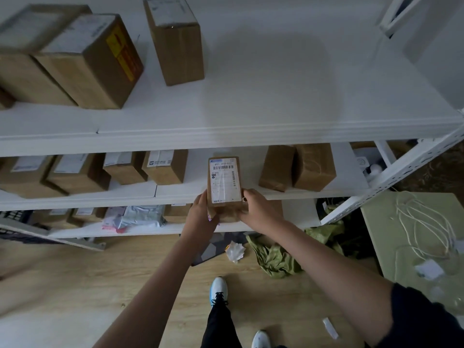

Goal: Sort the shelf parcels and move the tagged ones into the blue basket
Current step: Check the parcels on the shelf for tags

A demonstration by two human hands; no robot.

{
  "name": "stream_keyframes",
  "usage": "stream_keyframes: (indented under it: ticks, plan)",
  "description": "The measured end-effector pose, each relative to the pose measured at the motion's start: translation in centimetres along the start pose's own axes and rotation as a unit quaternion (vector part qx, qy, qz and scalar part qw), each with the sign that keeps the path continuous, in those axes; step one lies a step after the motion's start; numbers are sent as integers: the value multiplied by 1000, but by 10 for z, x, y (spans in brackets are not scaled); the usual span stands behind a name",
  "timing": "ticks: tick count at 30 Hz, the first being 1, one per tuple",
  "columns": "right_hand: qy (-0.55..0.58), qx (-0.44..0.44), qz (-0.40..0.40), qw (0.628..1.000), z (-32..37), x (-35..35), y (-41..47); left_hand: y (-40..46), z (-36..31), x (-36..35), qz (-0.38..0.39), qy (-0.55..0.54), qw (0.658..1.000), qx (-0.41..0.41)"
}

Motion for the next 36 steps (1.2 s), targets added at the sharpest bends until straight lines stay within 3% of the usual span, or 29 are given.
stream_keyframes:
  ticks: [12, 19, 25, 31, 36]
  plan:
    - [12, -12, -20, 1000, 26, -34, 107, 105, 53, 8, 16, -22, 999, 23]
    - [14, 1, -21, 1000, 12, -23, 93, 87, 62, 1, 15, 3, 998, 59]
    - [11, -18, -16, 1000, -43, 25, 32, 39, 46, -13, -10, 69, 992, 104]
    - [-7, -83, -70, 994, -114, 70, -12, 6, 0, -66, 77, 111, 990, 52]
    - [4, -141, -38, 989, -146, 76, -15, 15, -65, -101, 86, 62, 994, 15]
Point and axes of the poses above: each hand's wrist, its own y-axis towards the middle knuckle, its own x-axis out of the back of the hand, z = x × y, the point moved 7 cm from there along y, towards the middle knuckle, and after that the axes turned 12 degrees about -z, right-handed, at the moved point
